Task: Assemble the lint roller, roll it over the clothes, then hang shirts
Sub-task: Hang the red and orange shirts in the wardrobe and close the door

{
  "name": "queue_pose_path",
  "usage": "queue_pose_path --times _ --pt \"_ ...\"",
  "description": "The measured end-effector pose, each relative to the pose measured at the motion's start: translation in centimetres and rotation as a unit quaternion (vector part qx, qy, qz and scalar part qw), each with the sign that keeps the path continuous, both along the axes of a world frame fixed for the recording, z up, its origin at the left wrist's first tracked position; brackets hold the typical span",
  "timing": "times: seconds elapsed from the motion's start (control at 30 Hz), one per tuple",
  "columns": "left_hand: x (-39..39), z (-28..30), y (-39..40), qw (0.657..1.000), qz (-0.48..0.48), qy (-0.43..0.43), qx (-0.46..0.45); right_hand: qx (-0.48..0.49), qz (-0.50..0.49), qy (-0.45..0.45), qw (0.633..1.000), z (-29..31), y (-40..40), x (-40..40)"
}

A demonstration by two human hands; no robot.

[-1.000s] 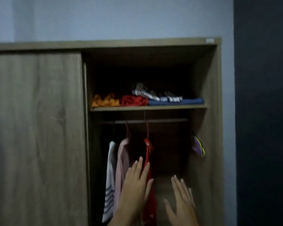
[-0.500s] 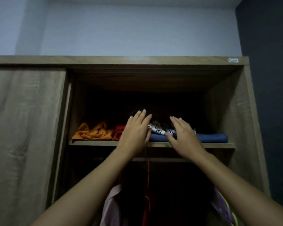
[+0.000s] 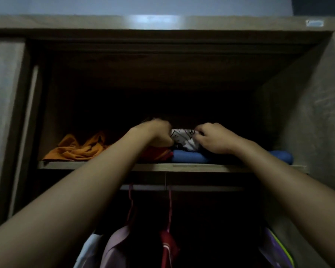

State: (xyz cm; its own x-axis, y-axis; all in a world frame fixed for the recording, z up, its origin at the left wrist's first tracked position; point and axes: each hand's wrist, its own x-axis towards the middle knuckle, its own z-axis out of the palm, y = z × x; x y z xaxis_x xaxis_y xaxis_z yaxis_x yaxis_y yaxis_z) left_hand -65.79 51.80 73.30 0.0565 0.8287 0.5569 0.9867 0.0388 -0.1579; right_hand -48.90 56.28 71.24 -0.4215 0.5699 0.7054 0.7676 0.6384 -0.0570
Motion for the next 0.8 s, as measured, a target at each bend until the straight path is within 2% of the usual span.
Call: queue_pose_path --times 0.1,0.2,0.33,0.43,0.57,0.8 --pt "-0.2 0.4 0.6 1.000 0.025 0.006 -0.007 -0.021 0.007 -0.001 1.000 0.2 0.0 0.3" --pt "-0.8 0.4 0.5 0.998 0.015 0.033 0.046 -0.019 -0.010 -0.058 0.998 -0.2 -0.1 0.6" --pt "-1.6 0.2 0.5 0.994 -0.018 0.049 0.095 -0.002 -0.040 -0.085 0.996 0.0 0.7 1.5" --pt "-1.9 0.1 1.0 0.996 -0.052 0.046 0.062 -0.003 -0.075 -0.114 0.991 0.2 1.7 2.5" --pt "-1.5 0.6 1.6 0.999 -0.026 0.035 0.005 0.018 -0.081 -0.129 0.988 0.5 2.8 3.6" --pt "2.3 3.2 4.6 0.997 -0.012 0.023 0.073 0.017 -0.164 -0.115 0.980 2.9 5.1 4.5"
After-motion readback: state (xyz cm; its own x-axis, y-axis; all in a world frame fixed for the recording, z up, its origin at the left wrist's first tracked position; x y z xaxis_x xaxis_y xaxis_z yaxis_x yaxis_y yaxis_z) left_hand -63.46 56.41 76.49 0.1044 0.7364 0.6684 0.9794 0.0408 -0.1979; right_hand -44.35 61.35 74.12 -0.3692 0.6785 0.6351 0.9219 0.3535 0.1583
